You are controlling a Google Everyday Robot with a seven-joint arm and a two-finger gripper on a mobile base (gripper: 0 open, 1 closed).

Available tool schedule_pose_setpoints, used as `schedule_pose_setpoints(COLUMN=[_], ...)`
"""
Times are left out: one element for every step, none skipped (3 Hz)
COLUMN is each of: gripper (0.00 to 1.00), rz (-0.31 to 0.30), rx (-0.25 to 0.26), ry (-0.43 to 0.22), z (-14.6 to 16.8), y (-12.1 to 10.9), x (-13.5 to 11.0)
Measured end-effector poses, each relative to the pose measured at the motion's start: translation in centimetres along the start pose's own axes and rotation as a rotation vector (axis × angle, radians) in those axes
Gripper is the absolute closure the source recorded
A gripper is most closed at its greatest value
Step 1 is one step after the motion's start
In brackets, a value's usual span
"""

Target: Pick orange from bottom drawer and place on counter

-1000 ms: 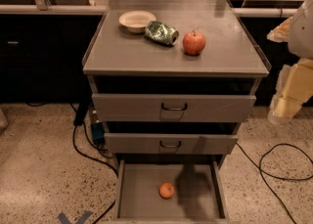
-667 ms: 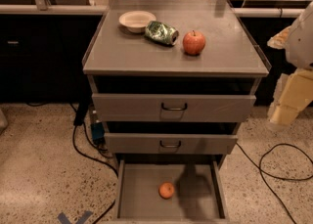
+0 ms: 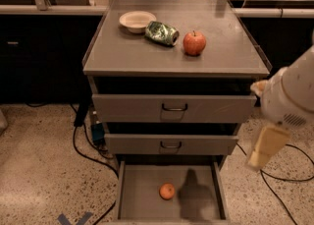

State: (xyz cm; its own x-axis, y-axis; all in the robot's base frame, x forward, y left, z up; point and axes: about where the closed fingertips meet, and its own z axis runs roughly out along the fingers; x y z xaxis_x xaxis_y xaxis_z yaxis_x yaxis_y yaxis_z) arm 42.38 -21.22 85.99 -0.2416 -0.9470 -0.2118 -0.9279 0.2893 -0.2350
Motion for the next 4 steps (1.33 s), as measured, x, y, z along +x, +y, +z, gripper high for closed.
schedule_pose_setpoints(gripper=[0.0,0.0,0.0,0.0], rz=[0.006,0.01,0.01,-0.012], rx=[-0.047,-0.053,-0.053,-0.067], ry=[0.001,-0.008,-0.008,-0.028], z=[8.1,12.1,12.1,15.7], y=[2.7,3.5,3.5,4.8], x=[1.6,2.3,2.3,2.6])
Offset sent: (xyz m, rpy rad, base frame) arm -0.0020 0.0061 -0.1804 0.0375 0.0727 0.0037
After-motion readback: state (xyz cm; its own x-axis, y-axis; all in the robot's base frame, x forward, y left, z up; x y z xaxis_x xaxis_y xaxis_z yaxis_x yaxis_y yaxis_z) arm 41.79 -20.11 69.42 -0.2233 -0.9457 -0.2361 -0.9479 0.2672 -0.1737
